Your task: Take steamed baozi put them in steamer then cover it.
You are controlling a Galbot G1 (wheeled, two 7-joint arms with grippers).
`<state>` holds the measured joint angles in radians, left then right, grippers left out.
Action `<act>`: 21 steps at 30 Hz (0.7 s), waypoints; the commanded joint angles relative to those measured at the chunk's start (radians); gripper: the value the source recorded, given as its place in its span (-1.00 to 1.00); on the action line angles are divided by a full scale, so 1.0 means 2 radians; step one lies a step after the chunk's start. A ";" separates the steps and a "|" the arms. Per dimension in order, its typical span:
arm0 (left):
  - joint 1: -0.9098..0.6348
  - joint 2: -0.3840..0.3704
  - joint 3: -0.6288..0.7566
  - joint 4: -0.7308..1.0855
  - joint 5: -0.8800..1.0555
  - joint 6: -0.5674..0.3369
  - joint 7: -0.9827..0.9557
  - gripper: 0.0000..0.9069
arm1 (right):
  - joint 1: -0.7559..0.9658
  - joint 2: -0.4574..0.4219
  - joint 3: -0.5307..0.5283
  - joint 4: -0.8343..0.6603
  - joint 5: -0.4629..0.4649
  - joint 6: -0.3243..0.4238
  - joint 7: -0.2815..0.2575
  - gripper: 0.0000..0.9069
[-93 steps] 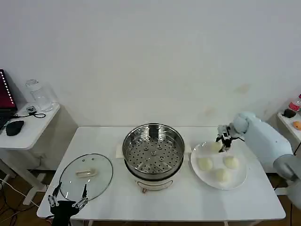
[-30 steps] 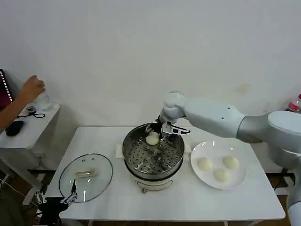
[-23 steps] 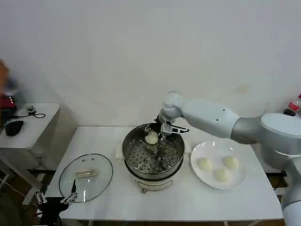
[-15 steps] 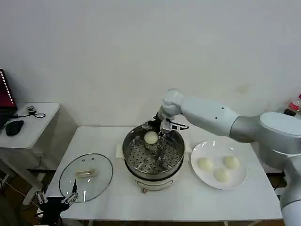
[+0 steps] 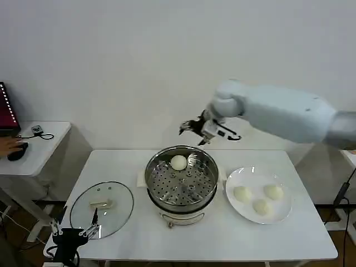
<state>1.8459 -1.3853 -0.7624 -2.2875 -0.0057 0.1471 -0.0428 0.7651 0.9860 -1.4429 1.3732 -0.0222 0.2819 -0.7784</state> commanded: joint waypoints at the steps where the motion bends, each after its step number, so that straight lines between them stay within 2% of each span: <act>1: 0.000 0.020 0.011 -0.004 -0.001 0.001 0.001 1.00 | 0.121 -0.191 -0.133 0.165 0.129 -0.174 -0.007 1.00; 6: -0.006 0.027 0.017 -0.002 0.000 0.001 0.002 1.00 | 0.088 -0.257 -0.141 0.179 0.131 -0.194 -0.014 1.00; 13: -0.004 0.029 0.015 -0.001 0.001 0.000 0.002 1.00 | -0.068 -0.299 -0.035 0.154 0.103 -0.194 -0.029 1.00; 17: -0.003 0.026 0.014 0.002 0.004 0.000 0.002 1.00 | -0.171 -0.305 0.045 0.140 0.085 -0.195 -0.036 1.00; 21: -0.002 0.023 0.012 0.005 0.005 0.001 0.002 1.00 | -0.237 -0.299 0.095 0.124 0.071 -0.193 -0.045 1.00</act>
<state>1.8410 -1.3407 -0.7385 -2.2841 0.0026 0.1485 -0.0384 0.5931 0.4851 -1.4501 1.6185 0.1367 -0.0528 -0.8403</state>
